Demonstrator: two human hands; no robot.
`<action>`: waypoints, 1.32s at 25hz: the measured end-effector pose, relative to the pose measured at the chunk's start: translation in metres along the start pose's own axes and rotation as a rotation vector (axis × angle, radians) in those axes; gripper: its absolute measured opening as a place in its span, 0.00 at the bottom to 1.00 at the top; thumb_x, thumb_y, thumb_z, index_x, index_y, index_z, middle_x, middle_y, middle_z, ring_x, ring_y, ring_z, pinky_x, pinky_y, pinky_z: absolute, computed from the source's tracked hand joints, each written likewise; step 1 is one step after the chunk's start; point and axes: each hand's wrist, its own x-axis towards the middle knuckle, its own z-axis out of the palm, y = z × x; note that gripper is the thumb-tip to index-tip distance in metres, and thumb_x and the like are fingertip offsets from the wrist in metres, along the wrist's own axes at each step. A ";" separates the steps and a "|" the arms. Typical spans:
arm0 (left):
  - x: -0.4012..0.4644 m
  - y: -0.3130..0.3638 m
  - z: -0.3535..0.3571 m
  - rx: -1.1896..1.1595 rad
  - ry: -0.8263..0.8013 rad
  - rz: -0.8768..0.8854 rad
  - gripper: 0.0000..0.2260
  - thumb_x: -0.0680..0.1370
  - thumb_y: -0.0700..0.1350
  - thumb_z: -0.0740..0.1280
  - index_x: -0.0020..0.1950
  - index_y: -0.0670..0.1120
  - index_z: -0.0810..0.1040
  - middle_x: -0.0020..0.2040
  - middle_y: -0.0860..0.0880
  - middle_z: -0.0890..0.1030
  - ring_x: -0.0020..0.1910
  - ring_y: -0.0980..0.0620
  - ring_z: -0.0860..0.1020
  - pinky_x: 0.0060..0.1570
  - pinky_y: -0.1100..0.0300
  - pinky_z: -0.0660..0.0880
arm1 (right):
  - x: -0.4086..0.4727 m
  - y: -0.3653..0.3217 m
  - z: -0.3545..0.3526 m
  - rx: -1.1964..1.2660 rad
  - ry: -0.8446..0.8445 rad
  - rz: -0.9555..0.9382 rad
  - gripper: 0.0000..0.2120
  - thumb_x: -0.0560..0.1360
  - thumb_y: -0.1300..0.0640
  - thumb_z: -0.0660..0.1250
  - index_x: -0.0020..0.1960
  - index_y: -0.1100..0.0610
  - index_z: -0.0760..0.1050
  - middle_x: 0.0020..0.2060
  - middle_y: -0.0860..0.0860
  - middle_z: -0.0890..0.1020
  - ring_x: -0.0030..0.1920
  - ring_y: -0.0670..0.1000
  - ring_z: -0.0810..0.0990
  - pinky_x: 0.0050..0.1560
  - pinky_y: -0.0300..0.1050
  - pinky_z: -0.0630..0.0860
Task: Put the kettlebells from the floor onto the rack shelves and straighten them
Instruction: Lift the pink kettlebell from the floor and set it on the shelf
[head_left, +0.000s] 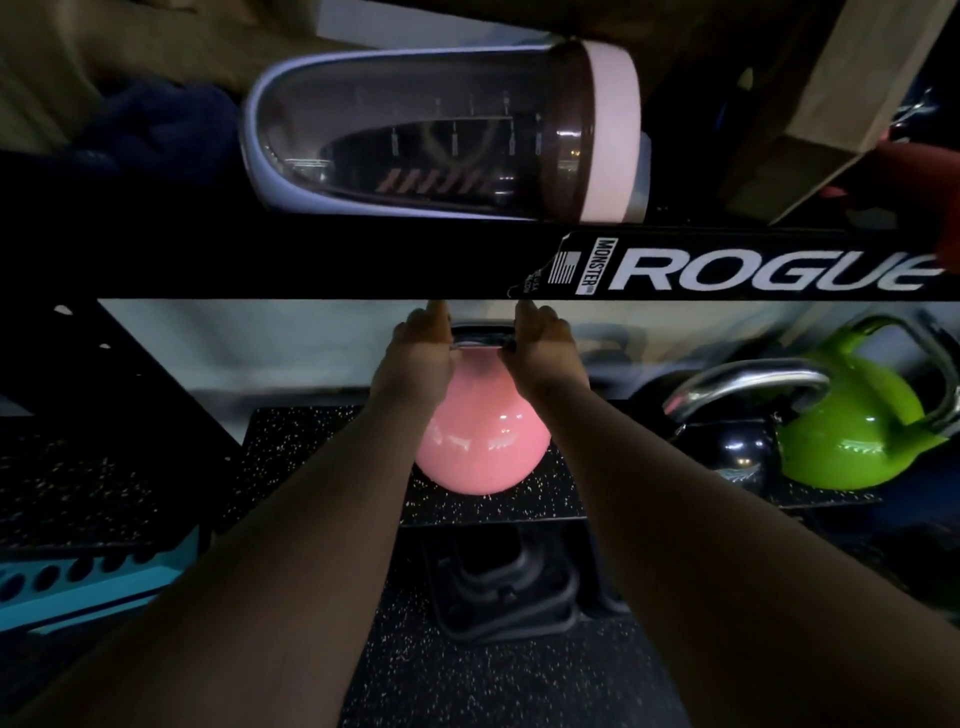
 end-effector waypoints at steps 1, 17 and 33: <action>-0.002 -0.002 0.001 -0.003 0.009 0.017 0.15 0.77 0.41 0.68 0.61 0.42 0.67 0.50 0.39 0.75 0.48 0.41 0.76 0.39 0.50 0.73 | -0.001 0.000 0.001 0.018 0.010 -0.008 0.19 0.76 0.59 0.65 0.64 0.64 0.66 0.57 0.65 0.73 0.56 0.65 0.72 0.52 0.56 0.72; -0.147 -0.066 -0.094 0.157 -0.145 -0.180 0.31 0.75 0.47 0.68 0.75 0.49 0.59 0.69 0.42 0.70 0.67 0.40 0.69 0.63 0.44 0.70 | -0.102 -0.081 -0.022 -0.183 -0.027 -0.526 0.34 0.67 0.53 0.65 0.72 0.56 0.65 0.67 0.62 0.71 0.73 0.64 0.63 0.75 0.62 0.56; -0.856 -0.217 -0.263 0.188 0.121 -1.166 0.19 0.78 0.46 0.65 0.69 0.51 0.69 0.71 0.48 0.69 0.70 0.46 0.67 0.67 0.48 0.66 | -0.648 -0.443 0.184 -0.013 -0.686 -1.533 0.21 0.75 0.52 0.64 0.67 0.50 0.69 0.57 0.51 0.77 0.57 0.54 0.74 0.56 0.52 0.74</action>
